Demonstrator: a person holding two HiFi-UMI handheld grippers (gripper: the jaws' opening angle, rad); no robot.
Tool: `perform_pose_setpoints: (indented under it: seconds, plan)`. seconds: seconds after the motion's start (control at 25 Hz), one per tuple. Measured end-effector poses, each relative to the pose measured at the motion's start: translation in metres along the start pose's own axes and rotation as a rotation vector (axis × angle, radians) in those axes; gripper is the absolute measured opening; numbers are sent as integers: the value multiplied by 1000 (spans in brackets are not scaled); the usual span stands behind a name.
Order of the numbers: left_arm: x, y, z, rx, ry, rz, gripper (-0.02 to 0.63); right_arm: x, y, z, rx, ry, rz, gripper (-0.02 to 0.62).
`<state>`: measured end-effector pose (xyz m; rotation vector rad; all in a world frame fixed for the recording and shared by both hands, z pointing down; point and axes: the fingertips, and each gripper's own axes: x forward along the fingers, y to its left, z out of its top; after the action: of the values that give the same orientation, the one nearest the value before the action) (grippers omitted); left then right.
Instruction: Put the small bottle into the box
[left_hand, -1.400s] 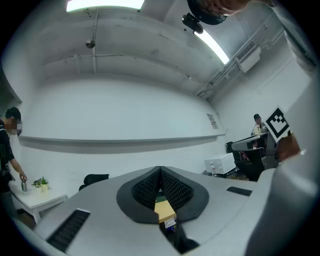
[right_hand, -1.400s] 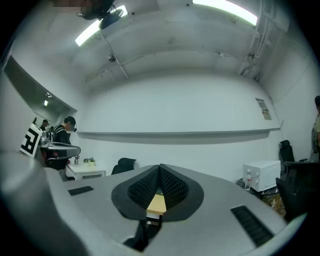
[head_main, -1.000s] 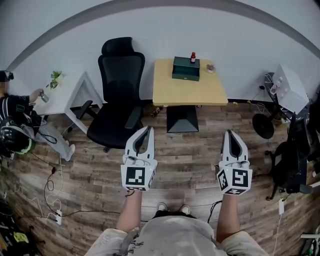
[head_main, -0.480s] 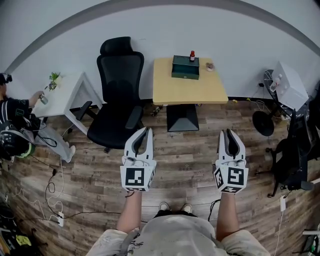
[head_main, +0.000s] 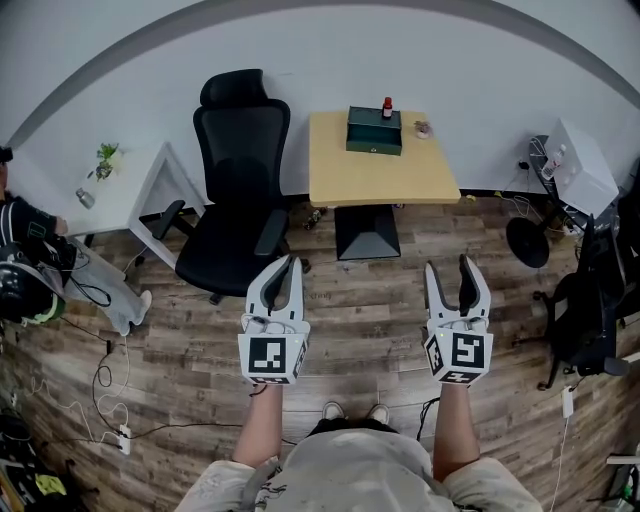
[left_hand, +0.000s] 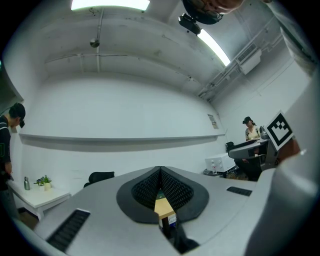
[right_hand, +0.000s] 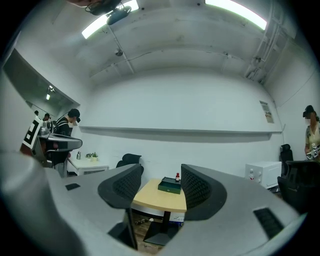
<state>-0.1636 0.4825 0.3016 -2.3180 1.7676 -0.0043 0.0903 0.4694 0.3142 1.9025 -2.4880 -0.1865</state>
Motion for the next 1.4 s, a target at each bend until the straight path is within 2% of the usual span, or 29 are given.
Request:
perform_pose_setpoints:
  seconds: [0.72, 1.08, 1.4]
  plan:
    - [-9, 70, -27, -43, -16, -5, 6, 20, 61, -1, -45, 9, -25, 250]
    - [27, 74, -40, -45, -19, -23, 8, 52, 48, -11, -37, 10, -46, 250]
    - [94, 71, -52, -35, -7, -36, 8, 107, 11, -24, -18, 21, -57, 250]
